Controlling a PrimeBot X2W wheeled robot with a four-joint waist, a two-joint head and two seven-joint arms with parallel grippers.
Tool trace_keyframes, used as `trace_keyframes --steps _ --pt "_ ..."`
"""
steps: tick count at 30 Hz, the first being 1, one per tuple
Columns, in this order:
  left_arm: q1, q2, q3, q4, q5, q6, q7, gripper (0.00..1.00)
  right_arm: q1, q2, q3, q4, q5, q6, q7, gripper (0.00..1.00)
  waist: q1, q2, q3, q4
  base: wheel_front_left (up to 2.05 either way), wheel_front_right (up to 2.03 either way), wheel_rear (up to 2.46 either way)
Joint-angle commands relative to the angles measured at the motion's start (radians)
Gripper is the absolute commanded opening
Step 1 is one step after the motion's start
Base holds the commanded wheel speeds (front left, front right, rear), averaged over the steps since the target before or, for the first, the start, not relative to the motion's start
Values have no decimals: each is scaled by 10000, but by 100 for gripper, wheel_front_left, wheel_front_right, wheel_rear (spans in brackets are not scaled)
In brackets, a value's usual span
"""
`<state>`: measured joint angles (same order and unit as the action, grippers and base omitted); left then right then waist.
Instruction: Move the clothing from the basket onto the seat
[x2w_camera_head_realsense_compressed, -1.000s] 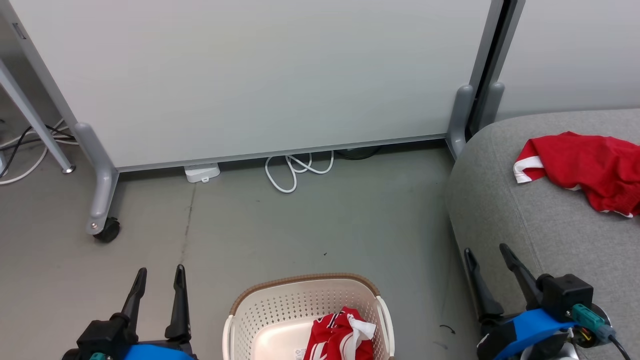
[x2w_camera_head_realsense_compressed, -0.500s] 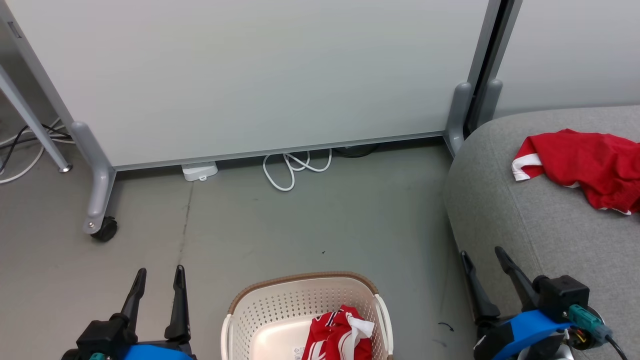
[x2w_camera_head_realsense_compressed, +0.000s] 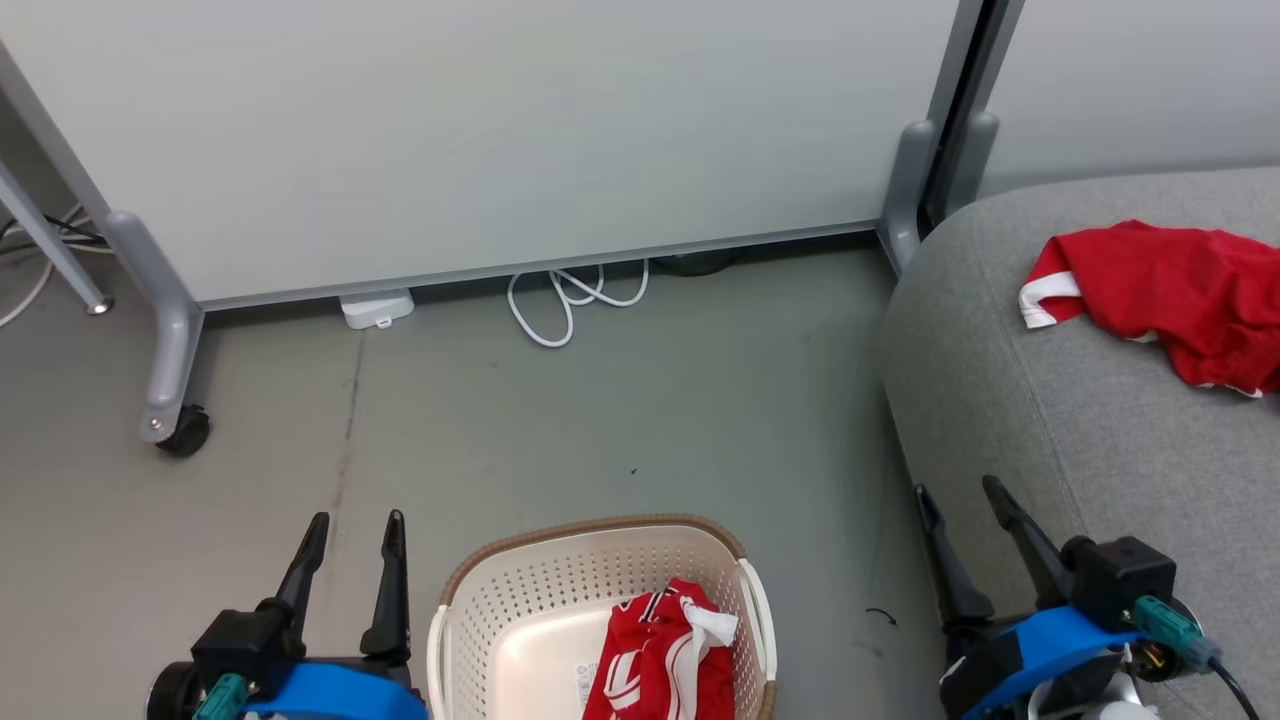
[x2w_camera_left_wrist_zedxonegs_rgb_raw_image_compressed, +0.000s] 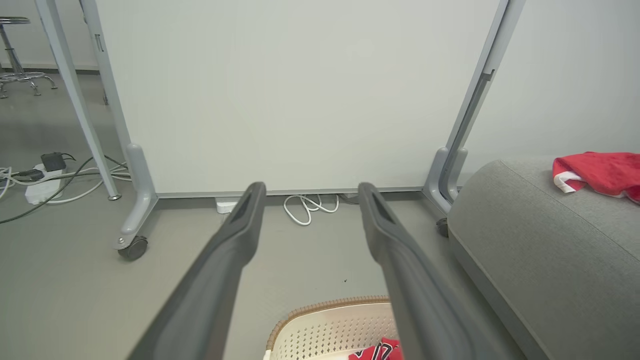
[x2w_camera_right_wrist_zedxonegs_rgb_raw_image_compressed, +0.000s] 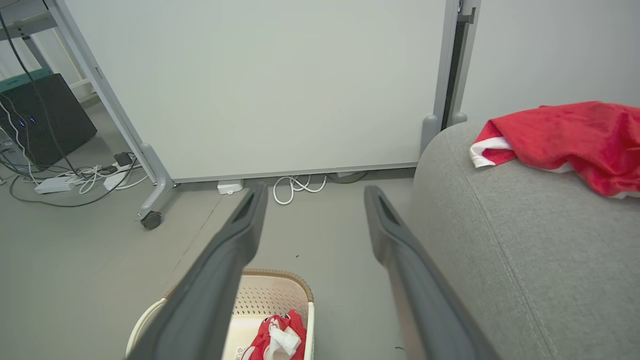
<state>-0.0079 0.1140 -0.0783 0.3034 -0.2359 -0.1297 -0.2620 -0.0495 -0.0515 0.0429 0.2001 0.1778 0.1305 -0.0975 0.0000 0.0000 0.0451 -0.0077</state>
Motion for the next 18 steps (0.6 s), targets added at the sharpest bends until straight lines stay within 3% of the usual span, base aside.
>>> trace_keyframes --steps 1,9,18 --pt "-302 48 -133 105 29 -5 -44 100 -211 18 64 -62 75 5 -60 100 0 0 261 -163 0 0 0" --pt "-1295 187 -1089 932 -105 -5 -36 100 -747 16 343 -225 104 5 -221 100 0 0 1456 -826 0 0 0" --pt "-2686 435 -2306 2278 -470 -5 -38 100 -1650 11 703 -371 277 5 -493 100 0 0 3328 -2015 0 0 0"
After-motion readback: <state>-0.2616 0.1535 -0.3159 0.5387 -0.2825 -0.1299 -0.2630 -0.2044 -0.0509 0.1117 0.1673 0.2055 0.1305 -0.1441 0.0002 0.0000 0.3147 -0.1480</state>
